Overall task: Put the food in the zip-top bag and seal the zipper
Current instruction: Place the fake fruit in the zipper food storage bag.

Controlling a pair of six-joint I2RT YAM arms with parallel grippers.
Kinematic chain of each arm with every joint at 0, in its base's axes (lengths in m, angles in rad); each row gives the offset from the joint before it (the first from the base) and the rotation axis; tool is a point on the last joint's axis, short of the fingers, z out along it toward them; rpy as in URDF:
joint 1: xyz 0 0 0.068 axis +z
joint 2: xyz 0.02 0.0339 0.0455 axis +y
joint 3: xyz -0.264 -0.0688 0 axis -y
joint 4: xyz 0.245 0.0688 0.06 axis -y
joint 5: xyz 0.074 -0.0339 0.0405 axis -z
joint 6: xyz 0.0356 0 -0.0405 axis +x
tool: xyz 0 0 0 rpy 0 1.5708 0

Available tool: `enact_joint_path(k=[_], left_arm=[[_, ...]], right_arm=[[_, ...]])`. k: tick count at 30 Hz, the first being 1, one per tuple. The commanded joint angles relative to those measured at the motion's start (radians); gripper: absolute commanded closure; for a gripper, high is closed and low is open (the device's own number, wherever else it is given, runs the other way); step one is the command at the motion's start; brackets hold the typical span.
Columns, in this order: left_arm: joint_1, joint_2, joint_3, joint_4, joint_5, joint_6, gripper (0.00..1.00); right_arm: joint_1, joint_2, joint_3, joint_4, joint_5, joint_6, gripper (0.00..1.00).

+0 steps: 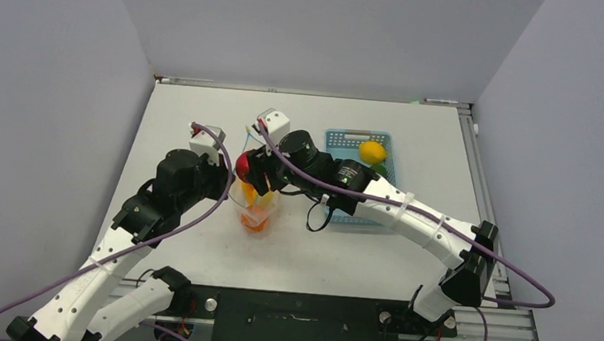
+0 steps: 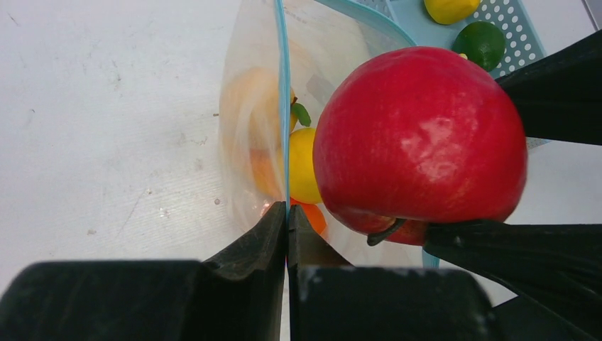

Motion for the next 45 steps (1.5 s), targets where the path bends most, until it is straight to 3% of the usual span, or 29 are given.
enact_joint_path(k=[1,8,11,21,25,32,45], left_arm=[[0.008,-0.018,0.002,0.062,-0.004,-0.004,1.00],[0.008,-0.021,0.003,0.062,-0.009,-0.006,1.00],[0.008,-0.021,0.003,0.062,-0.011,-0.006,1.00],[0.008,-0.025,0.003,0.061,-0.012,-0.006,1.00],[0.008,-0.026,0.003,0.060,-0.010,-0.006,1.00],[0.008,-0.026,0.003,0.060,-0.008,-0.006,1.00],[0.008,-0.022,0.001,0.062,-0.003,-0.006,1.00]], right_arm=[[0.029,0.019,0.074,-0.046,0.104,-0.032,0.67],[0.083,0.056,0.085,-0.106,0.197,-0.050,0.65],[0.101,0.071,0.093,-0.117,0.211,-0.057,0.60],[0.110,0.082,0.097,-0.109,0.225,-0.058,0.20],[0.110,0.058,0.079,-0.086,0.232,-0.051,0.12],[0.110,-0.011,0.038,-0.045,0.282,-0.027,0.10],[0.050,-0.186,-0.073,-0.037,0.510,0.010,0.07]])
